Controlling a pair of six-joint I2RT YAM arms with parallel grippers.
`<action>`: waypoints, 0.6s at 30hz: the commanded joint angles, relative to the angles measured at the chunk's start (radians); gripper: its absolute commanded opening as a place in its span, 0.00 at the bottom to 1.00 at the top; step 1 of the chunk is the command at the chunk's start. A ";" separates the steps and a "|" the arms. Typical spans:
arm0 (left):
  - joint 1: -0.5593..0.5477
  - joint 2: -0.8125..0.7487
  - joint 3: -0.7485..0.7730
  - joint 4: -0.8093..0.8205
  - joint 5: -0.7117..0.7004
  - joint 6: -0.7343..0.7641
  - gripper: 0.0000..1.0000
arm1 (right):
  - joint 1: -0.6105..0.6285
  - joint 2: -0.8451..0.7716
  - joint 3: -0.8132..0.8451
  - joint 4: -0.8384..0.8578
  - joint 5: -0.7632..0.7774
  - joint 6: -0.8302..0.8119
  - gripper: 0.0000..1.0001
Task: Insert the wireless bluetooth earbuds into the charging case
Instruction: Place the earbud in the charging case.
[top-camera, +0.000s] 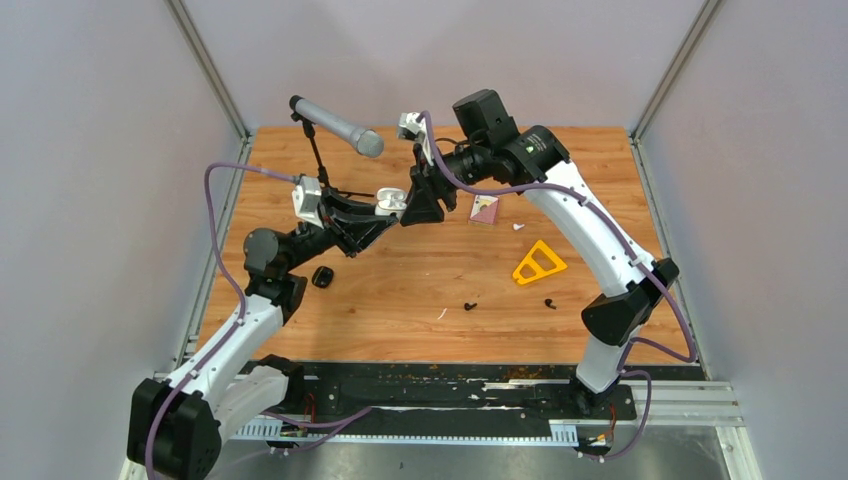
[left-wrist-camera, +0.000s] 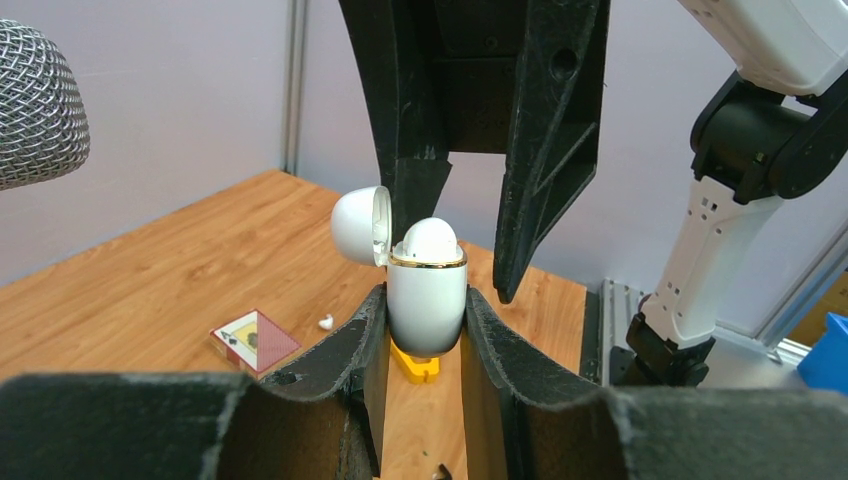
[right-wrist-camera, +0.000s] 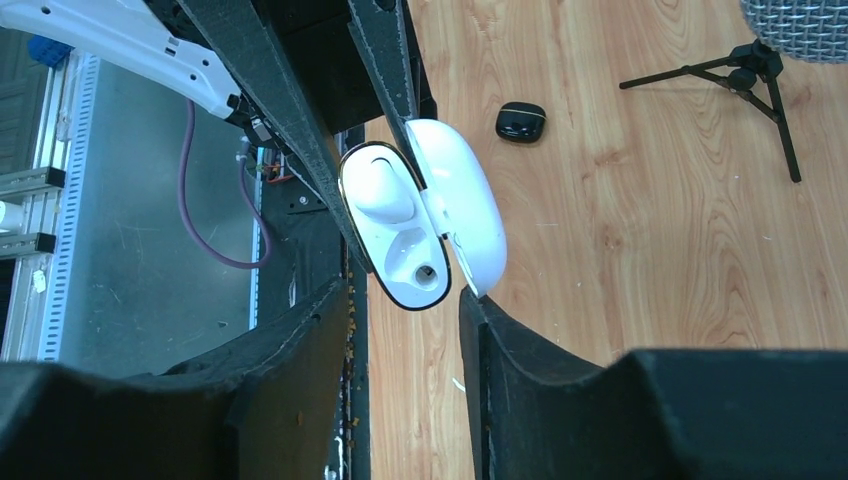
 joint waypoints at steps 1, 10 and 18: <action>0.005 0.002 0.045 0.046 0.013 -0.011 0.00 | -0.005 0.000 0.007 0.046 -0.057 0.015 0.43; 0.005 0.003 0.043 0.040 0.033 -0.004 0.00 | -0.025 0.010 0.012 0.044 -0.068 0.017 0.47; 0.008 0.001 0.053 0.014 0.121 0.029 0.00 | -0.072 0.013 0.067 -0.010 -0.065 -0.038 0.55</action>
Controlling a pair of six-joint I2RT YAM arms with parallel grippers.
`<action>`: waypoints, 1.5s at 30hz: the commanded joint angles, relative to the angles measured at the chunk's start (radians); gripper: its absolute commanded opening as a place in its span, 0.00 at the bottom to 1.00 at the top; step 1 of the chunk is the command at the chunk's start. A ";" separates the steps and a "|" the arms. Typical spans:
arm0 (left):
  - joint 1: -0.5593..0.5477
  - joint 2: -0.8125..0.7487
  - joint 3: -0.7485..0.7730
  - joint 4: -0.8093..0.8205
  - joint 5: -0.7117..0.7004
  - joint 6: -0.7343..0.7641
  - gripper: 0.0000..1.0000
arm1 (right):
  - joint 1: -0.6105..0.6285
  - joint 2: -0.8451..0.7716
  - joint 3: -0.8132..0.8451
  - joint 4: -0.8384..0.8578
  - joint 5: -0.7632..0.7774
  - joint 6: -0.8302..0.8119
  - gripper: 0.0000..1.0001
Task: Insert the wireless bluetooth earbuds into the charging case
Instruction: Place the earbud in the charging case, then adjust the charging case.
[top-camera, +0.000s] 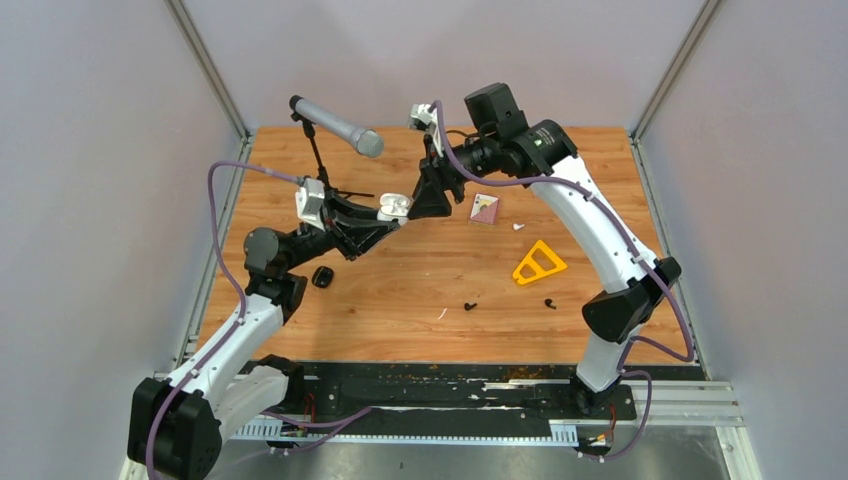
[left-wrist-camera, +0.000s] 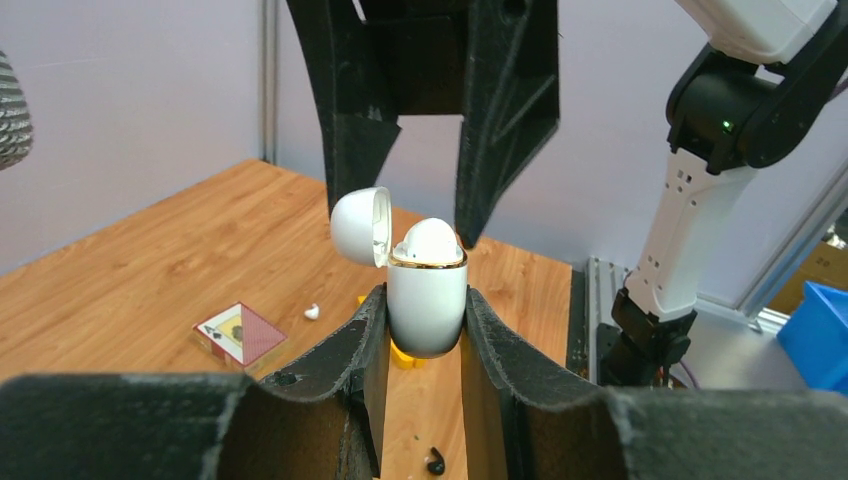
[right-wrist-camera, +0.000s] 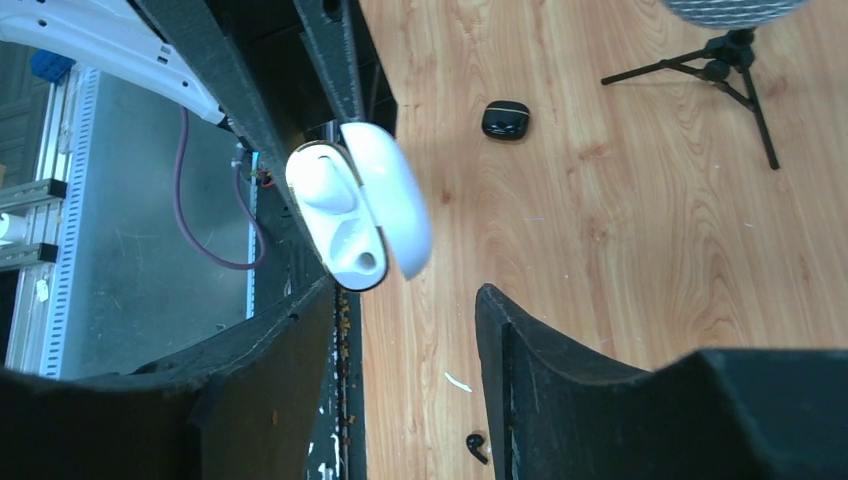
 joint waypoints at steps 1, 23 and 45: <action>0.006 -0.005 0.053 0.010 0.089 0.029 0.00 | -0.020 0.008 0.072 -0.011 -0.025 -0.052 0.55; 0.006 0.006 0.033 0.003 0.089 0.040 0.00 | 0.041 0.052 0.132 -0.061 0.026 -0.123 0.31; 0.006 0.024 0.046 -0.242 0.092 0.308 0.59 | 0.137 0.031 0.159 -0.182 0.342 -0.357 0.00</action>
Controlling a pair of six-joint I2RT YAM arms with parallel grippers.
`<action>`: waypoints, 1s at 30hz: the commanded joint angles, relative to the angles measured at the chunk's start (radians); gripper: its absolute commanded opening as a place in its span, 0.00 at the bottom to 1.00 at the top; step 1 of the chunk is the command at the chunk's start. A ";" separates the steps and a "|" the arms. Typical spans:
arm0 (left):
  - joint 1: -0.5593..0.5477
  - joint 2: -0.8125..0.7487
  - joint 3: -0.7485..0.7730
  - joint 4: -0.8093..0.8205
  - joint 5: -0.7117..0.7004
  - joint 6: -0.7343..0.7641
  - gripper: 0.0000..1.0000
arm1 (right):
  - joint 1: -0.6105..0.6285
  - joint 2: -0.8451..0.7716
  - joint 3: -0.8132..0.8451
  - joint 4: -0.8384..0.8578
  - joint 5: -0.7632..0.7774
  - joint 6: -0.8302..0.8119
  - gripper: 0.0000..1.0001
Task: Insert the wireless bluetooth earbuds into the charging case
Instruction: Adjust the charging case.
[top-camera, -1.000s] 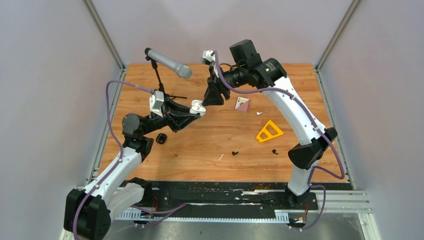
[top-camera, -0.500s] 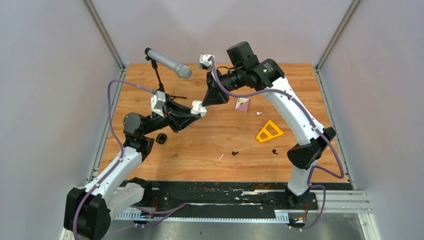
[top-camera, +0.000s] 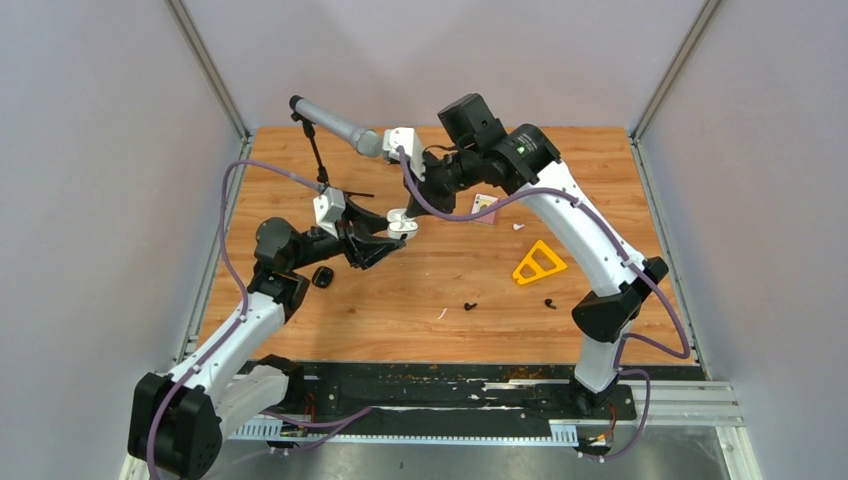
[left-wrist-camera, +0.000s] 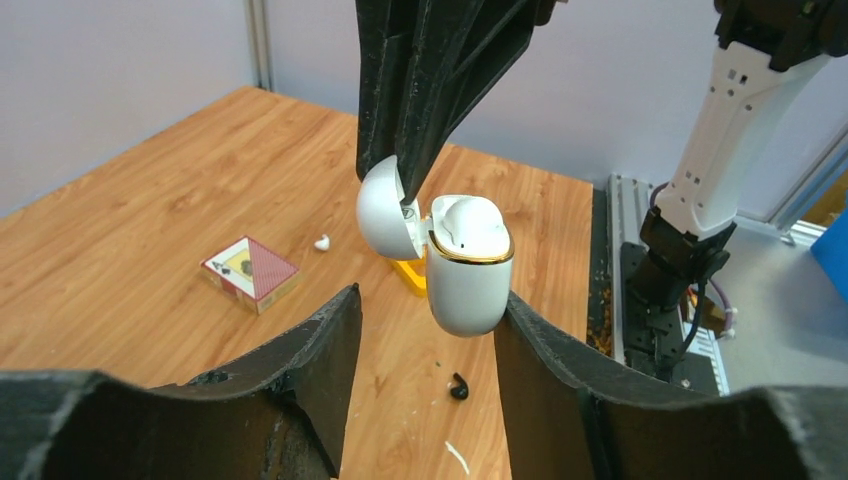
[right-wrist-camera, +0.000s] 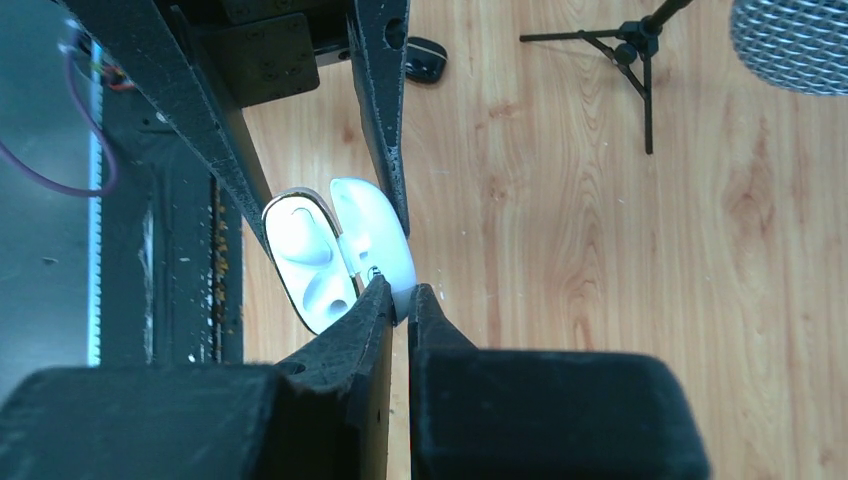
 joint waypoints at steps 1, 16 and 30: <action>0.005 0.008 0.049 -0.064 -0.004 0.108 0.59 | 0.044 -0.016 0.043 -0.044 0.110 -0.078 0.00; -0.006 0.020 0.051 -0.072 0.039 0.133 0.53 | 0.156 -0.004 0.039 0.021 0.426 -0.087 0.00; -0.022 0.027 0.029 -0.025 -0.010 0.090 0.49 | 0.181 -0.001 0.037 0.051 0.486 -0.056 0.00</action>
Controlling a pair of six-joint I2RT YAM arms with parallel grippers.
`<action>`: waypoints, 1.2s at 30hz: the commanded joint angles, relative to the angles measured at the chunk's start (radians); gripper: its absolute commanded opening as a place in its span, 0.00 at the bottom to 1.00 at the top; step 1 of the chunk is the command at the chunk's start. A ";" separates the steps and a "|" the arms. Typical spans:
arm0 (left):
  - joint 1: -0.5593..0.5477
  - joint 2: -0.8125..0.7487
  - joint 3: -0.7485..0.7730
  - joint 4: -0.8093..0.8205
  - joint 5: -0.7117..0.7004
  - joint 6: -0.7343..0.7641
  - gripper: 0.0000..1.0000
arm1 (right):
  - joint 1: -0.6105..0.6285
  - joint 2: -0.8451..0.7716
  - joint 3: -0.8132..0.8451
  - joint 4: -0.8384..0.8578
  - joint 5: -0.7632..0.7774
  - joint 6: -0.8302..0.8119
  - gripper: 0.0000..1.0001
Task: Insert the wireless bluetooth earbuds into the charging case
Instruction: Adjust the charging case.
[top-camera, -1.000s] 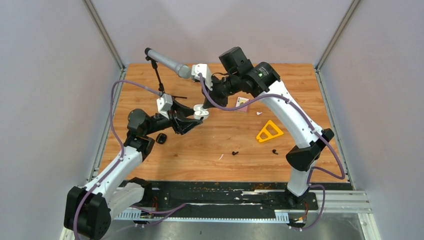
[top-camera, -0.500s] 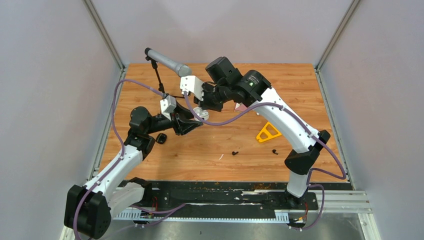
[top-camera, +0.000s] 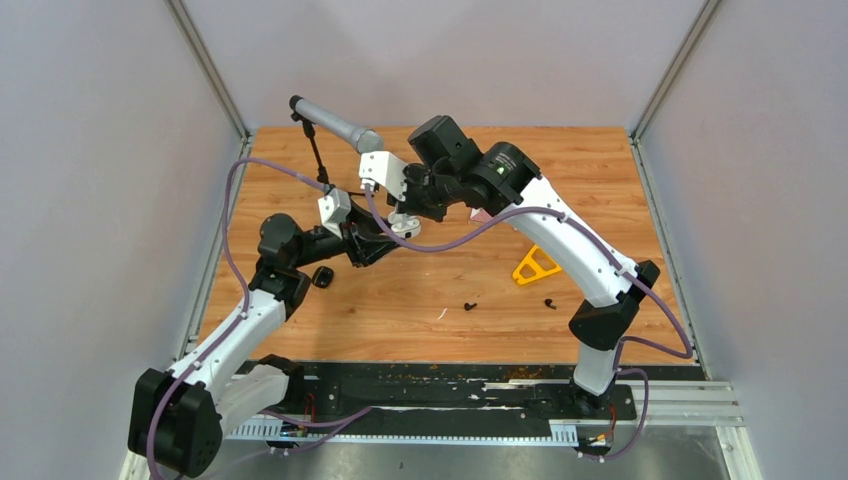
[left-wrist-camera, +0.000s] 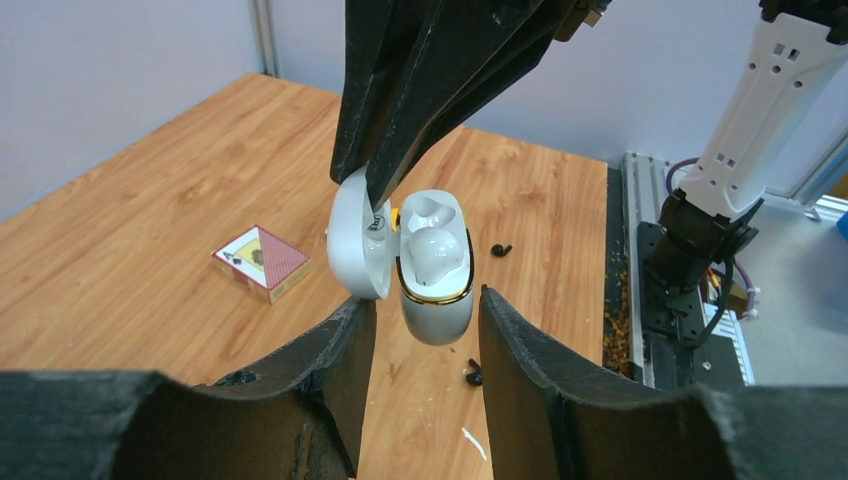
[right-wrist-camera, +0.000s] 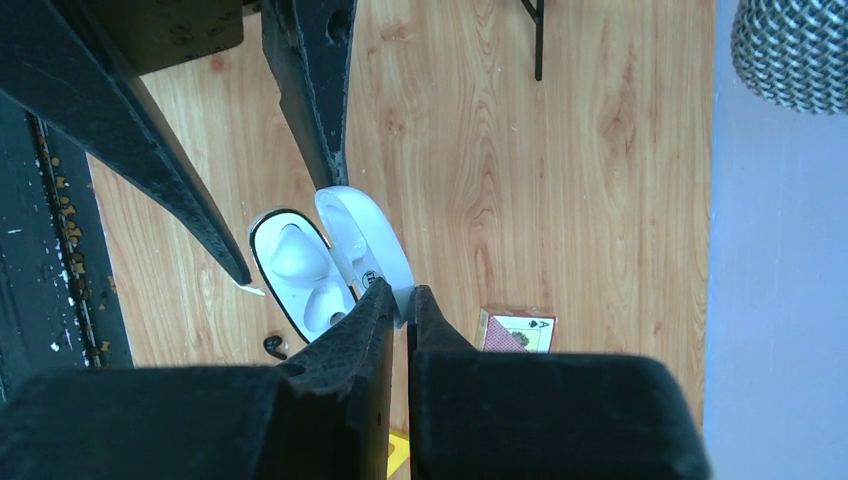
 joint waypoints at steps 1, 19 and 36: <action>-0.016 0.007 0.014 0.047 -0.022 -0.008 0.48 | 0.024 0.000 0.036 0.062 0.036 0.023 0.00; -0.024 0.018 -0.011 0.085 -0.037 -0.003 0.00 | 0.038 -0.006 0.013 0.075 0.059 0.048 0.00; -0.025 0.021 -0.031 0.115 -0.067 -0.065 0.45 | 0.038 -0.006 -0.002 0.097 0.111 0.069 0.00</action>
